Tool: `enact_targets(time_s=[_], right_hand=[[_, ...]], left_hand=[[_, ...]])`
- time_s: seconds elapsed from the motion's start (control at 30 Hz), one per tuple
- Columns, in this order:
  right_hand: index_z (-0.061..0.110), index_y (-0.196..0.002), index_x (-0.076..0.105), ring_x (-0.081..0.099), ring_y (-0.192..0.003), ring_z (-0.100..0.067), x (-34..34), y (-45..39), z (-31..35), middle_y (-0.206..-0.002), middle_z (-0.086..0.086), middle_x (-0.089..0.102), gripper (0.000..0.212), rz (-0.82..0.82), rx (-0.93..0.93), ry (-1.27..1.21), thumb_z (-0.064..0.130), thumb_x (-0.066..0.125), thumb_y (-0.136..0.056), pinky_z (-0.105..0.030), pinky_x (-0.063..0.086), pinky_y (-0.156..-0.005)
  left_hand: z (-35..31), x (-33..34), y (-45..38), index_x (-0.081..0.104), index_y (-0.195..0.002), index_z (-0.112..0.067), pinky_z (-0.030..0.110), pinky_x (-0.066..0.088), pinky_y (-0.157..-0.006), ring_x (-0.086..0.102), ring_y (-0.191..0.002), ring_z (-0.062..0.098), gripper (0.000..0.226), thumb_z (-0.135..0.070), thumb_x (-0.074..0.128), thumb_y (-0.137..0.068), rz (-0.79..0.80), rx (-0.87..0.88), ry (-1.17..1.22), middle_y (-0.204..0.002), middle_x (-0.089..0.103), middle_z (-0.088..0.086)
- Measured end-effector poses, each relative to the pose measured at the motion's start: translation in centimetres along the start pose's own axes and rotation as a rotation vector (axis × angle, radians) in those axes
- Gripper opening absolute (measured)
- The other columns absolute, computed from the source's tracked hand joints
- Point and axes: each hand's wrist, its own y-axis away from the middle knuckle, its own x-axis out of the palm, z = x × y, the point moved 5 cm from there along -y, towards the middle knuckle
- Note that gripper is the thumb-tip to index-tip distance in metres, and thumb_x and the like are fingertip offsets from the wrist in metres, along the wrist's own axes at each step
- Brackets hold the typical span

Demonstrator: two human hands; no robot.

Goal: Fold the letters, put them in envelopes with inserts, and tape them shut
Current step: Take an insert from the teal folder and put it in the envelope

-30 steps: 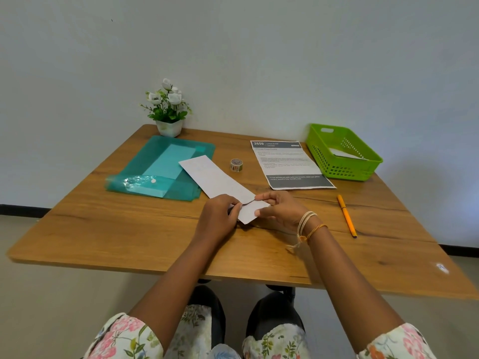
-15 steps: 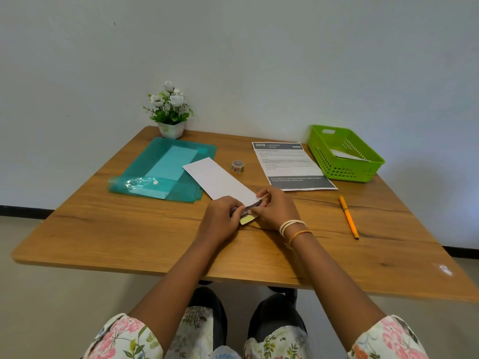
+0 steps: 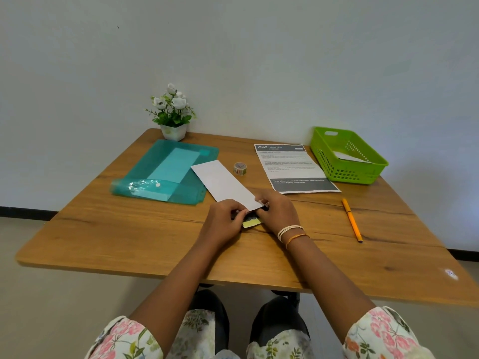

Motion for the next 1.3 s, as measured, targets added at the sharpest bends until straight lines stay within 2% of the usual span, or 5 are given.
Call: enact_targets(time_s=[0.17,0.37,0.63,1.1,1.3], right_hand=[[0.021,-0.108,0.070,0.059,-0.096,-0.008,-0.2,-0.1,-1.0,-0.109,0.004,0.068,0.038,0.139,0.096,-0.280,0.000,0.060,-0.078,-0.008,0.045,-0.075],[0.025,-0.115,0.067,0.055,-0.120,-0.013,-0.6,0.8,-3.0,-0.128,-0.003,0.061,0.063,0.382,0.165,-0.407,-0.018,0.042,-0.076,-0.022,0.047,-0.098],[0.017,-0.095,0.076,0.064,-0.090,-0.004,-0.9,1.2,-3.5,-0.098,0.004,0.072,0.017,0.153,0.139,-0.361,0.010,0.075,-0.078,-0.013,0.049,-0.083],[0.018,-0.091,0.073,0.059,-0.081,-0.010,-0.1,1.5,-1.7,-0.091,0.002,0.067,0.015,-0.034,0.093,-0.113,0.028,0.074,-0.080,-0.030,0.054,-0.075],[0.015,-0.088,0.076,0.061,-0.090,-0.014,-0.3,3.7,0.2,-0.099,0.000,0.068,0.014,-0.074,-0.259,0.096,0.025,0.068,-0.082,-0.026,0.052,-0.072]], left_hand=[[0.3,0.3,-0.1,0.075,-0.101,-0.014,0.027,0.056,-0.078,0.063,-0.091,0.009,0.018,-0.024,0.068,-0.087,0.059,-0.046,-0.010,-0.102,0.073,0.000],[0.6,0.9,-0.1,0.073,-0.109,-0.019,0.033,0.056,-0.083,0.062,-0.098,0.009,0.024,-0.030,0.063,-0.090,0.133,-0.085,-0.032,-0.113,0.071,-0.001],[0.5,1.1,0.2,0.073,-0.110,-0.021,0.031,0.052,-0.092,0.059,-0.112,0.006,0.031,-0.038,0.065,-0.086,0.206,-0.095,0.004,-0.116,0.070,-0.002],[0.8,1.6,0.1,0.072,-0.111,-0.027,0.033,0.045,-0.103,0.056,-0.118,0.007,0.024,-0.026,0.064,-0.089,0.257,-0.045,-0.114,-0.124,0.065,-0.006],[1.8,2.5,-0.1,0.067,-0.117,-0.036,0.043,0.035,-0.112,0.048,-0.130,0.019,0.028,-0.039,0.057,-0.091,0.282,-0.016,-0.241,-0.130,0.061,-0.008]])
